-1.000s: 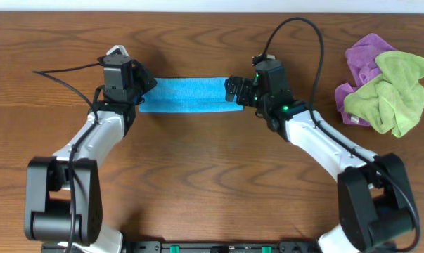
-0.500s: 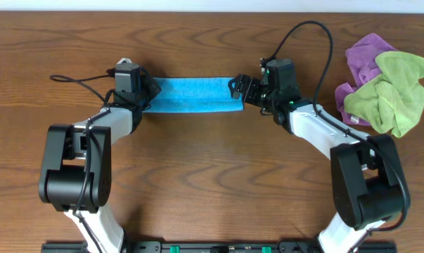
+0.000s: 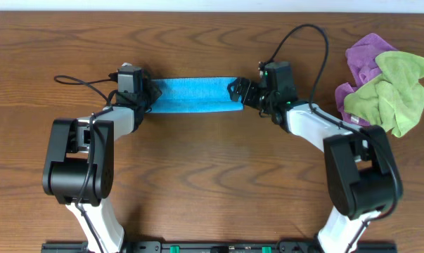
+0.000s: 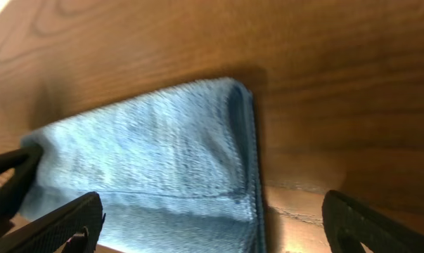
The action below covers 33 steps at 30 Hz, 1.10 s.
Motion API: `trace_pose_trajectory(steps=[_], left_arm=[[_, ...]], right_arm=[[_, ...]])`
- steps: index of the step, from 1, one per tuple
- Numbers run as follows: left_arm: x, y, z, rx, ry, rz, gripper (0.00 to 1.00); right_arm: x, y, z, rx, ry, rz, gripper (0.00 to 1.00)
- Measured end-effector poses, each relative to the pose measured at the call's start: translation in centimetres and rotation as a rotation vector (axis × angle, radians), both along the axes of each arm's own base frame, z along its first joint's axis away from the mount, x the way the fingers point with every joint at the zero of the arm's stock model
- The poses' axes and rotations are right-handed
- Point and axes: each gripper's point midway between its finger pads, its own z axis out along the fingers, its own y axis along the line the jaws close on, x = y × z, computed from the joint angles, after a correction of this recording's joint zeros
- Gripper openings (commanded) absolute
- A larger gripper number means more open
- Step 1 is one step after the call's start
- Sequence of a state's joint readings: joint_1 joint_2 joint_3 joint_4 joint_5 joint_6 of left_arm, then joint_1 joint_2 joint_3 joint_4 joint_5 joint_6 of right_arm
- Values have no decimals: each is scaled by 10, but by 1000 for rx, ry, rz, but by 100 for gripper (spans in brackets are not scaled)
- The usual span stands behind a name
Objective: Fold the cloth
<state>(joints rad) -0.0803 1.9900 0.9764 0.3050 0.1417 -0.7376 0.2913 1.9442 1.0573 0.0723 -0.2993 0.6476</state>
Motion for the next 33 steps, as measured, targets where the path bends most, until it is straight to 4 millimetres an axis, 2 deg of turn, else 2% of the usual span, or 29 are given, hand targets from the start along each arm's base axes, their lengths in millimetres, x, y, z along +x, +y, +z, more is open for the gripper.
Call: trace_pose_trajectory(steps=[2,8,20,26,33], left_arm=[[0,0,0,0,2,0,6],[0,0,0,0,5,-1,6],[-1,0,-1,-1,11,-1,6],[-1,-1,-1,-6,12,-6,6],[-1,-2,-1,-8,12,-8,6]], right_arm=[[-1,1,-6,8,13,0,99],[0,6,-6,38,15,5,93],[-2,21,-9,46,3,38,92],[5,24,-10,68,-15,26,84],[3,42,-11,68,-39,44,77]])
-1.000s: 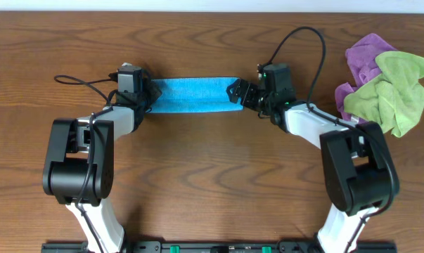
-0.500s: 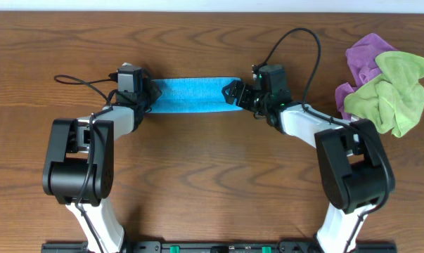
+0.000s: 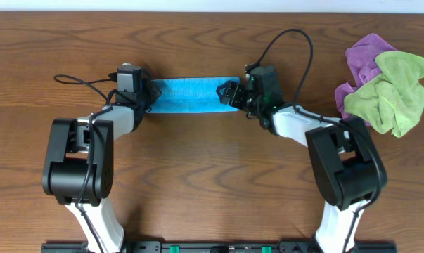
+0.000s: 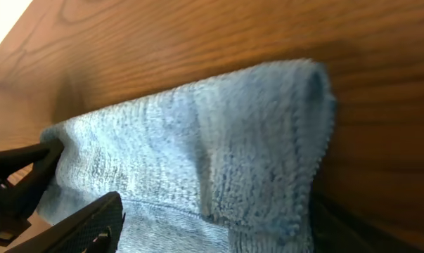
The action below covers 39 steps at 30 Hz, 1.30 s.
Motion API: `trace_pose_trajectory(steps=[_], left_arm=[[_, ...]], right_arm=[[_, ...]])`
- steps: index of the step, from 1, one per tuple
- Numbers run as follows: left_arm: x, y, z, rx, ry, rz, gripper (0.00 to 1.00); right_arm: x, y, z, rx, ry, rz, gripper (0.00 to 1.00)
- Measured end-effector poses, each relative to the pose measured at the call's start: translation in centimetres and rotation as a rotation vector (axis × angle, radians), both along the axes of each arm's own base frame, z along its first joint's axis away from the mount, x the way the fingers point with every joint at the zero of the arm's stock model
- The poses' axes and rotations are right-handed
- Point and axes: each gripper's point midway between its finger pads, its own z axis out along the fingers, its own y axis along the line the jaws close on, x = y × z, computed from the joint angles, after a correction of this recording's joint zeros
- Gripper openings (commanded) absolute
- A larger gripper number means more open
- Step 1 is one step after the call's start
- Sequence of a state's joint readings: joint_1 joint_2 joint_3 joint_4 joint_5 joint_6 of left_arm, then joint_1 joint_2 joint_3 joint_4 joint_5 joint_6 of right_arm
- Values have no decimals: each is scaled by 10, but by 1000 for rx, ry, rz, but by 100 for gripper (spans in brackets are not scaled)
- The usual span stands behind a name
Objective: Fold the cloth
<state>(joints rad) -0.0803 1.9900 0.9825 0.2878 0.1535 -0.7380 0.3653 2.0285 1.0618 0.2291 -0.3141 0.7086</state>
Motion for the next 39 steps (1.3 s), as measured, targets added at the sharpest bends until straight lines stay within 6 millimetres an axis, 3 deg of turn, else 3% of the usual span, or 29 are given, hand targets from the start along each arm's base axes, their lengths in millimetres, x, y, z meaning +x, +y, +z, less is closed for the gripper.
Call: trace_pose_trajectory(steps=[4,6,9,12,28,32,35,39], left_arm=[[0,0,0,0,0,0,6],[0,0,0,-1,0,-1,6],[0,0,0,-3,1,-2,6],[0,-1,0,-5,1,-4,6],[-2,-5,0,-35,6,-27,6],[-2,-7,0,-46,8,-37,6],[-3,-10,0,-55,11,-46,6],[-3,-10,0,-58,12,-49,6]], right_arm=[[0,7,-3,4,-8,8,63],[2,10,-5,5,-19,6,41],[5,12,-8,3,-39,6,18],[10,13,-4,2,-79,11,2],[13,15,4,-11,-126,37,1],[13,23,37,-10,-205,73,1],[11,43,61,3,-259,126,1],[4,65,69,-30,-271,193,1]])
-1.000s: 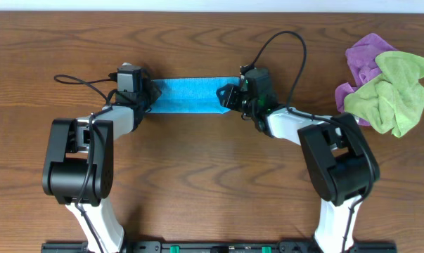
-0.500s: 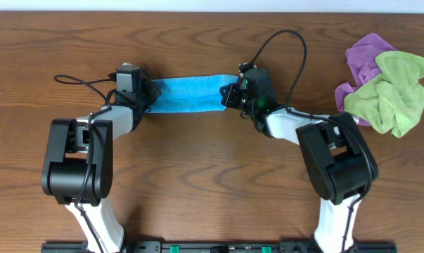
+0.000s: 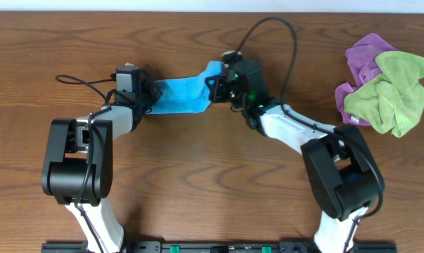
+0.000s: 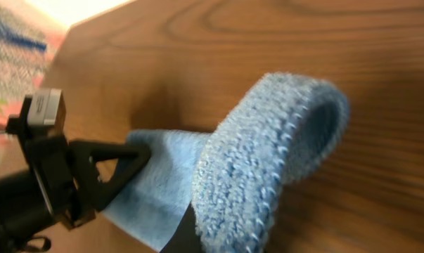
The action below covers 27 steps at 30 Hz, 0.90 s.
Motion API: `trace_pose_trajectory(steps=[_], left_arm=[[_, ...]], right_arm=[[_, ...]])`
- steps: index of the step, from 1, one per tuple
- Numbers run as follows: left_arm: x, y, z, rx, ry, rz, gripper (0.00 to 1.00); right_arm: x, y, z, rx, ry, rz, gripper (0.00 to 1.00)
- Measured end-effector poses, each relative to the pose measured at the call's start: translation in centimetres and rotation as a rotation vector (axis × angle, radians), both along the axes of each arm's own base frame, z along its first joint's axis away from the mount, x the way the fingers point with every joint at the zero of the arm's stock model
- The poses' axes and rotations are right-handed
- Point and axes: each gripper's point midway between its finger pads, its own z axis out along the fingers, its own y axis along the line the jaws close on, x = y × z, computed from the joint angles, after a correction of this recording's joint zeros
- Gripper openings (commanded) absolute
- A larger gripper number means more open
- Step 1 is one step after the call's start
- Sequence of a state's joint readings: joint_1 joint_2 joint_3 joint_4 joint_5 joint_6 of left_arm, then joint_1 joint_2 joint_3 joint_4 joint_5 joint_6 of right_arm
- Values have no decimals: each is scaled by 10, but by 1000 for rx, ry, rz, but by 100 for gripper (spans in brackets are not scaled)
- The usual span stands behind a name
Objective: Fold the cloth
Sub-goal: 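Fold the strip's right end over toward the left gripper with the right gripper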
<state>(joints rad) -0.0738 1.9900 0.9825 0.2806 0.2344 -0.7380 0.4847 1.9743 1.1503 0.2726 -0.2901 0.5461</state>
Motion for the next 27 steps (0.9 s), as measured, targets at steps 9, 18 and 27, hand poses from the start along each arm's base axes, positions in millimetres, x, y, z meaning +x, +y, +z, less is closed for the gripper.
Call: trace_pose_trajectory(steps=[9,18,27], left_arm=[[0,-1,0,-4,0,-4,6],[-2,-4,2,-18,5,-19,6],[1,-5,25,-9,-45,-36,6]], right_arm=[[-7,70,43,-64,-149,138,1],[-14,92,-21,-139,-67,192,1],[-24,106,-19,-167,-107,229,1]])
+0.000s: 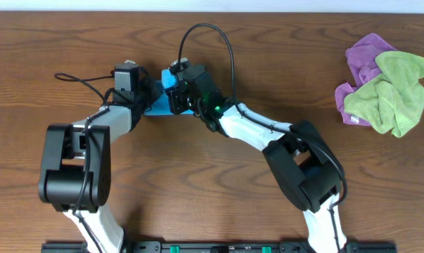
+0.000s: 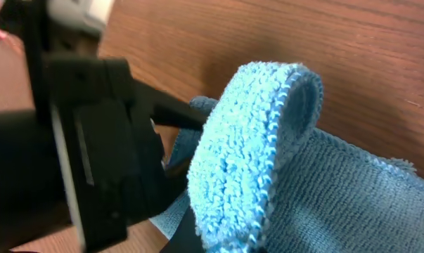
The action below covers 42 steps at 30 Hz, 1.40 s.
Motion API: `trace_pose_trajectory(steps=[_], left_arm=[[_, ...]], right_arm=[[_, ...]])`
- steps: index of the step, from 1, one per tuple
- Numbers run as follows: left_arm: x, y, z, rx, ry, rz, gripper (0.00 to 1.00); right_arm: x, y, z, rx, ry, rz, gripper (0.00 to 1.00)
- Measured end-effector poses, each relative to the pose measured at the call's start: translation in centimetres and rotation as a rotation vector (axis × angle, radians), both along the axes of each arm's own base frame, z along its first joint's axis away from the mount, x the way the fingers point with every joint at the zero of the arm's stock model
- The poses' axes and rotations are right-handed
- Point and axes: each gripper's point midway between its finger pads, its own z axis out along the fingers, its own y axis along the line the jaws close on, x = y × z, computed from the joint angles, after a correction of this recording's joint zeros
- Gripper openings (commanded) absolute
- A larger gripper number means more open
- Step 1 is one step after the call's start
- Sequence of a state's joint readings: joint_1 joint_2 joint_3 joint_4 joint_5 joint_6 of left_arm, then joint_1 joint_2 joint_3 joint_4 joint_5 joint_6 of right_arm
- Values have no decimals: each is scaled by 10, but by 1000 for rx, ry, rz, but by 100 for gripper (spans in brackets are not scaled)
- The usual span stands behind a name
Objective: Fold the cloth
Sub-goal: 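Fold the strip's right end over toward the left gripper with the right gripper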
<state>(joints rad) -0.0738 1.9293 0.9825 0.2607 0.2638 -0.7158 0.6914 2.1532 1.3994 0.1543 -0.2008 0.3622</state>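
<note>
The blue cloth [image 1: 166, 79] lies at the back of the table, mostly covered by both grippers. My right gripper [image 1: 176, 97] is shut on the cloth's right end, which stands up as a thick curled loop [image 2: 257, 154] over the lower layer [image 2: 352, 204]. The gripper's own fingers barely show at the bottom of the right wrist view [image 2: 219, 242]. My left gripper [image 1: 145, 95] sits right beside it on the cloth's left end and looks shut on it; in the right wrist view it is a big black block [image 2: 99, 147] close to the loop.
A heap of purple [image 1: 365, 57] and green cloths [image 1: 394, 91] lies at the far right. A black cable [image 1: 78, 79] trails left of the left gripper, and another cable [image 1: 212, 35] loops above the right arm. Bare wooden table [image 1: 212, 183] fills the front.
My right gripper has moved further left with the cloth's right end, from about mid-cloth to just beside the left gripper. The visible strip of cloth is much shorter. The left gripper stayed put.
The cloth first lay as a long flat strip between both grippers, the right one open at its right end. Then the right gripper was at that end, then held it raised and curled over the strip. Now that end is over the left end.
</note>
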Motion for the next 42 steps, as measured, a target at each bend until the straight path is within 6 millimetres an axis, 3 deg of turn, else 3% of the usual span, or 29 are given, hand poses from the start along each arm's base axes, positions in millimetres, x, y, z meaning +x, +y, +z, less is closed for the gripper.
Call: trace_pose_trajectory(steps=[6,14,21,23,25,28,37,40,42], left_arm=[[-6,7,28,73,-28,-21,6],[-15,44,62,217,-55,49,6],[-21,77,79,258,-63,124,6],[-23,84,82,262,-62,141,6],[-25,91,85,266,-60,156,6],[-28,95,87,270,-52,166,6],[-32,96,86,275,-37,165,7],[-32,96,86,276,-38,164,22],[-32,96,86,278,-38,162,26]], right_arm=[[1,-1,0,-8,-12,-4,1],[4,7,6,4,-52,-11,1],[4,19,-14,-12,-36,4,1],[5,23,-16,-12,-36,8,11],[7,28,-16,-10,-45,13,36],[8,36,-13,-4,-61,25,51],[-23,80,8,24,-115,147,55],[-25,81,7,19,-113,154,55],[-24,79,5,12,-105,149,56]])
